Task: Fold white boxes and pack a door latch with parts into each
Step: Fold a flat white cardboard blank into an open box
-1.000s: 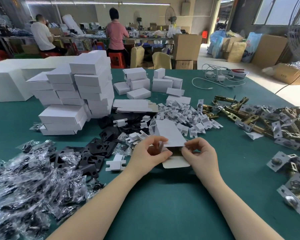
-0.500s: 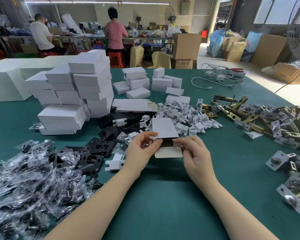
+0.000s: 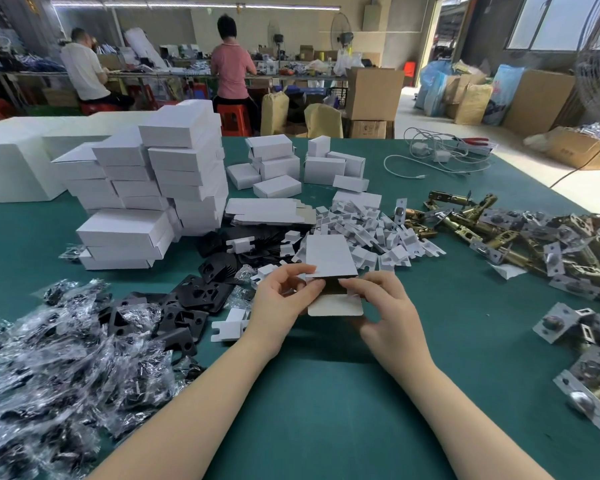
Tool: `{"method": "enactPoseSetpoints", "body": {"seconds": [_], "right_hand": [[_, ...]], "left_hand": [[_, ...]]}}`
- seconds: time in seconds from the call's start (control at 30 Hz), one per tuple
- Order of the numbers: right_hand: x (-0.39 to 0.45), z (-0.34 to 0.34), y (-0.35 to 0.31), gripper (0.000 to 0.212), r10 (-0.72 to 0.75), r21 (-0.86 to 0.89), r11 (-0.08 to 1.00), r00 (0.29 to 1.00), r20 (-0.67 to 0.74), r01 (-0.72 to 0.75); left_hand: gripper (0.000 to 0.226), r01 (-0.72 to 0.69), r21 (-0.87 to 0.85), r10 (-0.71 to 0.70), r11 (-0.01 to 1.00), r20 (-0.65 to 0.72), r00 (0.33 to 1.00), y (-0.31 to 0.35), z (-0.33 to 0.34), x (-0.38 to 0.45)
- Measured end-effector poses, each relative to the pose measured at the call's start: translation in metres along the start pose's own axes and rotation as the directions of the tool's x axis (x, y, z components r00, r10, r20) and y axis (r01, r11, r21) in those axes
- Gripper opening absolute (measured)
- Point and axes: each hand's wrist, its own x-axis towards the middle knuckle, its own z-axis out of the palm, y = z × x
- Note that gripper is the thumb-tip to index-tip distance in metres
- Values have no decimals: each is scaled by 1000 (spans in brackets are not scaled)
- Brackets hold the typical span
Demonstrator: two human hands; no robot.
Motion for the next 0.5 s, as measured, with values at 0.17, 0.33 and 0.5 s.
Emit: {"method": "enactPoseSetpoints", "body": {"seconds": [0.17, 0.33, 0.5], "right_hand": [[0, -4, 3, 45, -46, 0, 999, 999, -2, 46], [0, -4, 3, 18, -59, 14, 998, 998, -6, 59], [1, 3, 0, 23, 60, 171, 984, 996, -73, -47]], "left_hand": [[22, 4, 13, -4, 1000, 29, 1000, 1, 1, -1], [24, 57, -18, -56, 998, 57, 997, 1, 0, -1], [10, 105, -64, -97, 992, 119, 988, 5, 2, -3]]}}
